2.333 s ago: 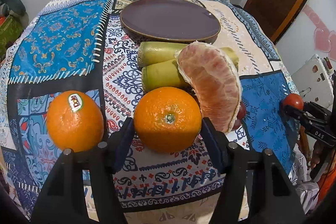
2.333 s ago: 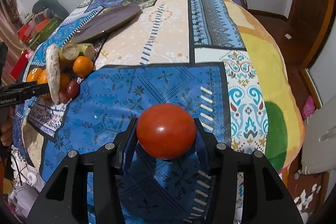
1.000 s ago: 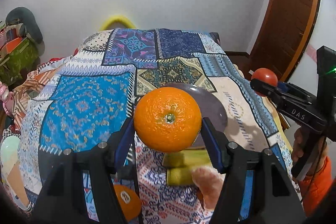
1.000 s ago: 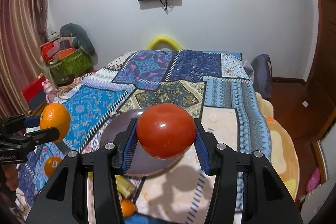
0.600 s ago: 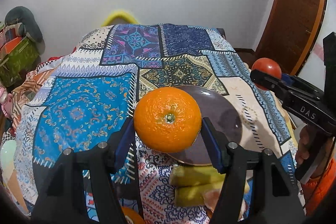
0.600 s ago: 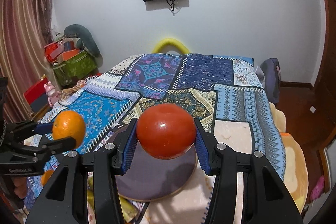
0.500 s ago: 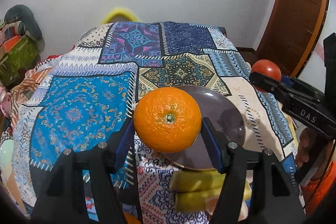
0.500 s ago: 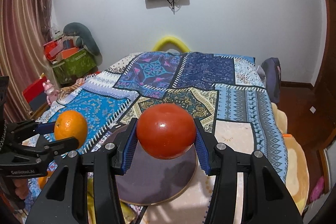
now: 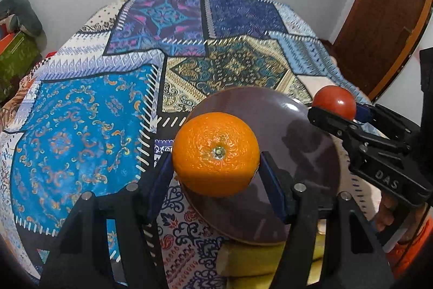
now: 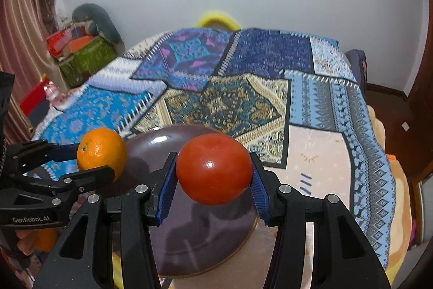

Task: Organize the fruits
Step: 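Place the tomato on the brown plate with the right gripper while the left gripper places the orange, then grasp the pomelo segment with the right gripper while the left gripper grasps the stickered orange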

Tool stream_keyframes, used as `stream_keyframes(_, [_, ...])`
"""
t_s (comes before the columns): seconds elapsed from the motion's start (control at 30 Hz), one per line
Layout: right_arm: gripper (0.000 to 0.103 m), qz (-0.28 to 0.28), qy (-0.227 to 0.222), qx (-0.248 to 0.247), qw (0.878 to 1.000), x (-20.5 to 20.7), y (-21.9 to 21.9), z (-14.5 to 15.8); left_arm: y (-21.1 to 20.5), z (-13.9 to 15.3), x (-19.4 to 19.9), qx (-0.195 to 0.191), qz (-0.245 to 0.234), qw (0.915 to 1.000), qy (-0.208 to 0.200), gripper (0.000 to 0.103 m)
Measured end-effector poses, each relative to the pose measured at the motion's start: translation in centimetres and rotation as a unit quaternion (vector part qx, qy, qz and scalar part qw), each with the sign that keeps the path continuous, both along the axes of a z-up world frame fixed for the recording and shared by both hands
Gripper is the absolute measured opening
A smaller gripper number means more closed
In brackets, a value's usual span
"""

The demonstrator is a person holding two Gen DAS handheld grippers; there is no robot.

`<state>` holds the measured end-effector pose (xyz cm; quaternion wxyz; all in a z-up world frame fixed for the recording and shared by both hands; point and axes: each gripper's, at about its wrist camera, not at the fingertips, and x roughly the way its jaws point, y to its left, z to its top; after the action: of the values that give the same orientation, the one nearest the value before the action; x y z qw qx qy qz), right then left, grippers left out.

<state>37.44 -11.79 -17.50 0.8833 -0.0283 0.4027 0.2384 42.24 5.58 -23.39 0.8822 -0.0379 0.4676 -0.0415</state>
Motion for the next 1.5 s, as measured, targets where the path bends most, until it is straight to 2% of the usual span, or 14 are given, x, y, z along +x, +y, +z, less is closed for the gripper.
stream_keyframes(0.13, [0.047,0.007,0.017,-0.003,1.000,0.4,0.5,-1.2,0.4,-1.2,1.0,-0.009,0.009,0.9997,0.020,0.064])
stream_keyframes(0.33, [0.047,0.007,0.034,-0.023,0.999,0.9,0.9,-2.7,0.6,-1.3,1.3,-0.019,0.010,0.9994,0.028,0.064])
stream_keyframes(0.53, [0.047,0.001,0.050,-0.027,0.998,1.1,0.7,-3.7,-0.3,-1.5,1.2,0.003,0.004,0.9998,0.020,0.066])
stream_keyframes(0.63, [0.050,0.002,0.058,-0.006,0.998,1.0,0.3,-3.8,-0.7,-1.8,1.2,0.007,0.000,0.9996,0.026,0.068])
stream_keyframes(0.7, [0.060,-0.001,0.049,-0.001,0.999,0.6,0.0,-3.2,-0.7,-1.8,1.0,0.011,0.001,0.9996,0.027,0.068])
stream_keyframes(0.73, [0.061,-0.003,0.039,-0.004,0.999,0.4,-0.1,-2.8,-0.6,-1.6,0.8,0.012,0.005,0.9996,0.023,0.068])
stream_keyframes(0.93, [0.062,-0.009,0.005,-0.020,1.000,-1.5,-0.7,-0.5,0.7,1.3,-1.3,-0.007,0.022,0.9997,-0.006,0.068])
stream_keyframes(1.17, [0.062,-0.015,-0.015,-0.010,1.000,-4.6,-1.1,2.4,1.8,5.4,-5.6,0.021,0.027,0.9983,-0.048,0.070])
stream_keyframes(1.5, [0.062,-0.022,-0.037,-0.010,0.999,-10.8,-1.0,5.8,4.2,8.5,-12.8,0.041,0.034,0.9954,-0.080,0.073])
